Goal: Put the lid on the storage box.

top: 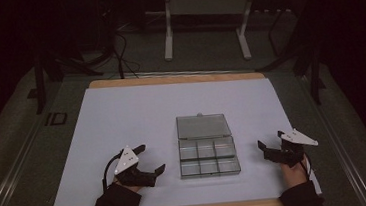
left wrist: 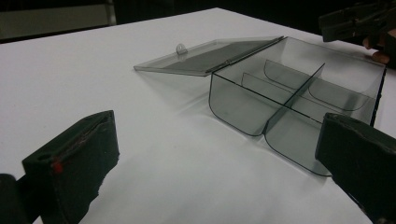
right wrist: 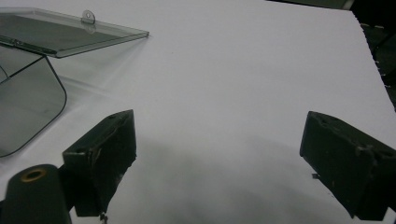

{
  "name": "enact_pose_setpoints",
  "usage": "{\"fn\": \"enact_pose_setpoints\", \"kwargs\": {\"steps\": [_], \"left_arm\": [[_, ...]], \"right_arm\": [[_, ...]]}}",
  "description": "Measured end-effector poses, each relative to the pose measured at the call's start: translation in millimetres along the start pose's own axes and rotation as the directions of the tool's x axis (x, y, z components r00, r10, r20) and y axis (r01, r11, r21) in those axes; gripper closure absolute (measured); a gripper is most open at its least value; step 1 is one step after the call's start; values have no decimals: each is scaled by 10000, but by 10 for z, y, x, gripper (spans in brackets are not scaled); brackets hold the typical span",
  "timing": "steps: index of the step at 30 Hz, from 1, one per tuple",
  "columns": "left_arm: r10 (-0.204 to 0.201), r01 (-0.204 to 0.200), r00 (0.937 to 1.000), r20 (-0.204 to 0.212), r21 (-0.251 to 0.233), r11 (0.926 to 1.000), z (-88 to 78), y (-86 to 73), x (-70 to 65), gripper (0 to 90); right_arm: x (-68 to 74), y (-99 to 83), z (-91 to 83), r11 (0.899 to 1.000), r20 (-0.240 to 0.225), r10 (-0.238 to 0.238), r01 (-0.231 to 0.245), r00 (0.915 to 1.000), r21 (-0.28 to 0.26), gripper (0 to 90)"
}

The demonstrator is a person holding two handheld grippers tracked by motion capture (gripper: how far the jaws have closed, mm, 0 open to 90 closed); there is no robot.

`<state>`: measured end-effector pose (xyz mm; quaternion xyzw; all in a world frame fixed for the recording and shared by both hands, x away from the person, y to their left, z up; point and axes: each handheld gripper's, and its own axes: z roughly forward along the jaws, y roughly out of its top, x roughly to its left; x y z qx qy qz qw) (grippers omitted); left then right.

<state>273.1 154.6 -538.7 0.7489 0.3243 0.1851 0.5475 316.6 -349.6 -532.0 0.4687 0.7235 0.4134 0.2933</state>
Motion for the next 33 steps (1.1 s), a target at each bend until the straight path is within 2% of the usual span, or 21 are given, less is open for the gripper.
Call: {"fn": "enact_pose_setpoints", "kwargs": {"steps": [5,6,7,8,10,12,13,14,16,17,19,20,24,25,30,33], "left_arm": [[34,-37,9999,125,250,9997,22,11,4,8],[-33,29,9999,136,313,9995,31,13,8,8],[-270,251,9990,354,545,9982,51,23,40,8],[-270,251,9990,354,545,9982,51,23,40,8],[-663,629,9969,428,752,9952,69,31,84,8],[-671,636,9969,411,815,9946,74,34,82,8],[-678,620,9964,515,1072,9923,98,43,82,8],[-605,515,9968,525,1582,9861,144,62,73,8],[-420,291,9977,526,2258,9737,202,83,48,8],[-347,186,9975,620,2443,9695,224,91,34,8],[-520,301,9959,740,2716,9619,258,115,23,8],[-588,330,9947,848,2782,9600,266,132,24,8],[-634,383,9948,799,2840,9581,284,203,30,8],[-759,522,9944,739,2821,9580,299,293,46,8],[-621,359,9942,873,2742,9610,364,532,54,8],[-709,450,9936,880,2681,9623,408,605,75,9]], "right_arm": [[6,1,3,10000,20,-63,63,10000,22,111],[10,2,4,10000,11,-76,76,10000,60,116],[14,2,5,9999,43,-82,82,10000,72,116],[19,2,3,9998,111,-173,172,9998,49,116],[22,2,2,9998,118,-180,179,9998,54,116],[23,3,4,9998,154,-185,183,9997,80,116],[24,3,6,9997,164,-210,208,9996,94,116],[29,5,10,9995,163,-271,269,9995,135,116],[36,5,11,9994,164,-307,305,9994,152,117],[38,5,12,9993,164,-333,330,9993,155,117],[39,5,13,9992,160,-374,372,9992,157,117],[39,4,13,9992,158,-373,371,9992,138,117],[39,5,12,9993,156,-345,343,9993,140,117],[39,5,13,9993,139,-343,341,9993,156,117],[40,4,11,9993,144,-339,337,9993,141,128],[37,4,5,9995,148,-291,289,9995,120,128]]}}
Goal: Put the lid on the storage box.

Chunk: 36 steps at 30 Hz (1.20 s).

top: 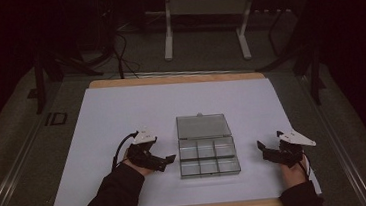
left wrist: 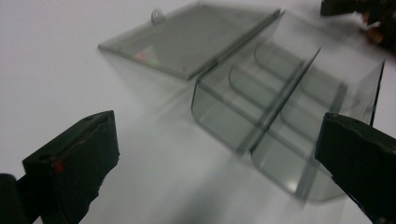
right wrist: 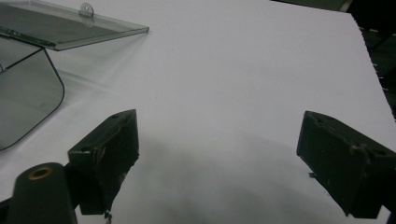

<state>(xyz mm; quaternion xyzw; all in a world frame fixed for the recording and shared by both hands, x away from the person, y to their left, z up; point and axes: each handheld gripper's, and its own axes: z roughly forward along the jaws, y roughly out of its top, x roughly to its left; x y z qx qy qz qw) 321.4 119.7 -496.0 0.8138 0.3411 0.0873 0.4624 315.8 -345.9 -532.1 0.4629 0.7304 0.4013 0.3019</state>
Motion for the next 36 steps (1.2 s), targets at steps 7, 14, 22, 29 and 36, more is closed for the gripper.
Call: {"fn": "enact_pose_setpoints", "kwargs": {"steps": [7,14,22,29,36], "left_arm": [[-193,192,9997,131,74,9998,160,240,61,13],[-839,836,9964,121,266,9961,341,436,162,13],[-1633,1642,9863,-240,411,9856,518,582,245,13],[-2139,2158,9762,-363,608,9745,667,624,272,14],[-2545,2598,9653,-590,1146,9588,856,634,298,33]], "right_arm": [[1,0,4,10000,-38,-46,46,10000,11,128],[7,-1,3,10000,-27,-79,79,10000,-5,128],[15,0,3,9999,-14,-139,139,9999,29,130],[16,0,4,9999,-22,-169,170,9999,32,131],[18,0,4,9998,-30,-194,194,9998,29,132]]}}
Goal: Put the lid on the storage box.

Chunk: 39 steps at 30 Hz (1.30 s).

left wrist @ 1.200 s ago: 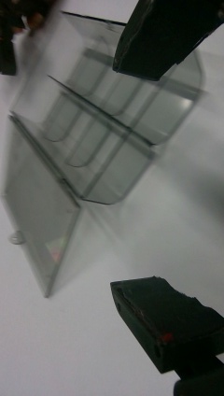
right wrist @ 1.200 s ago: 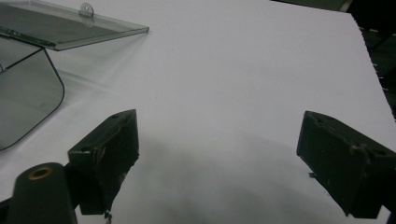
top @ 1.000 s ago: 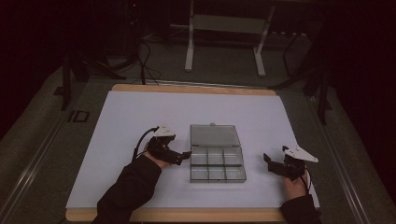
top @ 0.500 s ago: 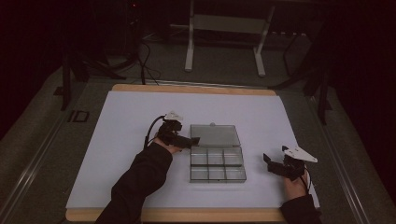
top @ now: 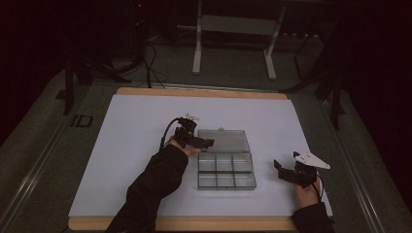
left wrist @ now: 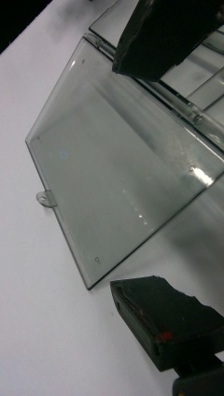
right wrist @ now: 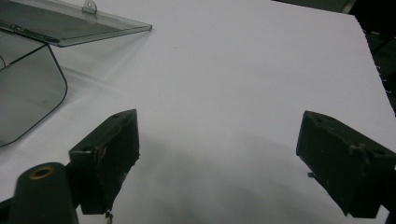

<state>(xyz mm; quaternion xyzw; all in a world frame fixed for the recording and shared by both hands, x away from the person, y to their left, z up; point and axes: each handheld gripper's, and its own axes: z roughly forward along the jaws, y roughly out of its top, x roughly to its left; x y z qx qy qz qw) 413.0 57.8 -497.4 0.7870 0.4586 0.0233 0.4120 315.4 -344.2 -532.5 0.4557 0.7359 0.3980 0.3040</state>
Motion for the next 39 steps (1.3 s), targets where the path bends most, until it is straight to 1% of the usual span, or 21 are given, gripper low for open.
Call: {"fn": "enact_pose_setpoints", "kwargs": {"steps": [1,3,5,9,13,14,19,20,22,23,25,27,28,32,34,39], "left_arm": [[-41,41,10000,-50,17,10000,14,-4,-5,51],[-195,195,9998,58,84,9998,41,-23,1,51],[-259,260,9997,-25,181,9995,69,-47,11,51],[-549,545,9984,124,310,9980,112,-89,61,71],[-672,664,9975,207,366,9971,136,-118,83,135],[-765,750,9963,391,400,9964,146,-134,97,155],[-855,826,9952,470,608,9947,170,-159,118,180],[-1061,1021,9919,696,582,9931,171,-175,144,180],[-1239,1183,9870,1027,587,9912,175,-187,172,211],[-1275,1216,9856,1108,590,9908,176,-190,179,232],[-1422,1354,9809,1330,591,9890,180,-200,201,251],[-1420,1357,9771,1584,499,9895,173,-207,212,296],[-1389,1334,9765,1645,444,9901,167,-206,209,319],[-1054,1048,9812,1617,118,9944,125,-202,180,398],[-885,911,9835,1577,-95,9958,86,-201,189,447],[-764,840,9833,1654,-397,9957,21,-211,204,545]], "right_arm": [[-2,-1,-2,10000,-8,5,-5,10000,-15,132],[-3,-1,-2,10000,-5,43,-43,10000,-10,132],[-3,0,-1,10000,-13,14,-14,10000,-16,132],[-1,-1,-1,10000,-14,1,-1,10000,-15,132],[-1,0,-1,10000,-7,-1,1,10000,-10,133],[0,0,0,10000,-9,-9,9,10000,-4,133],[3,0,2,10000,-3,-39,39,10000,-5,133],[3,0,3,10000,-6,-38,38,10000,6,133],[6,0,4,10000,5,-46,46,10000,17,133],[6,1,4,10000,13,-37,37,10000,42,133],[8,1,6,10000,13,-38,37,10000,46,134],[9,1,6,10000,33,-73,73,10000,36,134],[9,1,6,10000,35,-74,74,10000,37,134],[10,1,5,10000,41,-75,75,10000,30,134],[11,1,6,10000,51,-82,82,10000,40,134],[19,10,22,9997,82,-149,147,9999,220,134]]}}
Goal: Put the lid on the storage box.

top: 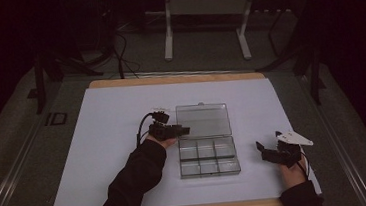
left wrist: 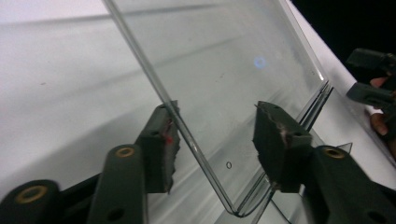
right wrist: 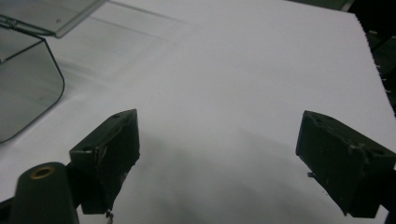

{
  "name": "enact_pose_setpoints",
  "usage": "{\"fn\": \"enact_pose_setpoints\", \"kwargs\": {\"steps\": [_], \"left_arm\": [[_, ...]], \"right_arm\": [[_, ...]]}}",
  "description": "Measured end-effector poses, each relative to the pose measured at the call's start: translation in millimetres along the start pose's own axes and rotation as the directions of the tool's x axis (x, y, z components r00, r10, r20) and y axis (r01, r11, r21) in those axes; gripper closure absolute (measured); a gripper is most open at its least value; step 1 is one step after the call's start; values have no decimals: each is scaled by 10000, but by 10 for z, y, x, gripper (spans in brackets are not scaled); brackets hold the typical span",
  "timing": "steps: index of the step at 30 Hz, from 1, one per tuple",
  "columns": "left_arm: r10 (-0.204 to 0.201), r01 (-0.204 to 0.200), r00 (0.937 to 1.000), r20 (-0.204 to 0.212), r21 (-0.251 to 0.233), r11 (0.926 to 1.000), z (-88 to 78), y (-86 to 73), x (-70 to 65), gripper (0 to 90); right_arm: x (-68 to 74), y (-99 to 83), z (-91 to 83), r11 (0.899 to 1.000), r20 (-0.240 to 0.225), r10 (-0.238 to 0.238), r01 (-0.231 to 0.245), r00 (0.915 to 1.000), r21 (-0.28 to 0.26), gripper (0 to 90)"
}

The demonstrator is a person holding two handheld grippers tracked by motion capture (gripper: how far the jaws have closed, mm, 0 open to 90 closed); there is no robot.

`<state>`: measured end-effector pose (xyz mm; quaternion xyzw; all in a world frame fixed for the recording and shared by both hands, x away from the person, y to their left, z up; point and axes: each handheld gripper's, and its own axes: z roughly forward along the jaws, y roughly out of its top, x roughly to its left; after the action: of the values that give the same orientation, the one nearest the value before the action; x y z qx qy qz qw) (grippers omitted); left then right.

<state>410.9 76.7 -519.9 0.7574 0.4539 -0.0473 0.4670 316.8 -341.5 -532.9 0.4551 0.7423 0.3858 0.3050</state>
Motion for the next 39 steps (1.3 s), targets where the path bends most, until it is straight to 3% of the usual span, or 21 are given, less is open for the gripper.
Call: {"fn": "enact_pose_setpoints", "kwargs": {"steps": [3,7,14,20,27,29,31,35,37,39], "left_arm": [[55,-53,9999,119,-185,9998,-47,6,6,609],[539,-540,9985,-25,-302,9981,-102,19,-37,653],[1155,-1136,9930,264,-653,9914,-193,0,-44,744],[1390,-1334,9887,558,-944,9866,-231,-33,-30,785],[2047,-1990,9779,428,-1106,9737,-259,-58,-57,796],[2360,-2296,9710,388,-1244,9653,-267,-75,-65,798],[2524,-2458,9670,357,-1313,9604,-269,-85,-64,800],[2632,-2568,9642,333,-1329,9573,-273,-90,-67,800],[2655,-2589,9635,339,-1344,9565,-275,-94,-64,803],[2735,-2669,9613,325,-1347,9543,-278,-94,-65,804]], "right_arm": [[9,5,4,9999,18,-103,103,9999,52,133],[5,21,19,9996,-84,-70,72,9999,270,133],[120,118,0,9986,-902,-284,323,9955,425,133],[243,319,-33,9984,-1821,-564,569,9817,-25,133],[349,619,-22,9978,-2450,-655,618,9673,-227,131],[367,695,0,9971,-2406,-763,729,9676,-230,131],[368,773,19,9964,-2482,-747,622,9658,-580,132],[403,922,101,9948,-2760,-959,824,9564,-599,139],[415,973,160,9963,-2964,-731,560,9523,-657,139],[414,1008,220,9970,-3118,-672,514,9478,-586,195]]}}
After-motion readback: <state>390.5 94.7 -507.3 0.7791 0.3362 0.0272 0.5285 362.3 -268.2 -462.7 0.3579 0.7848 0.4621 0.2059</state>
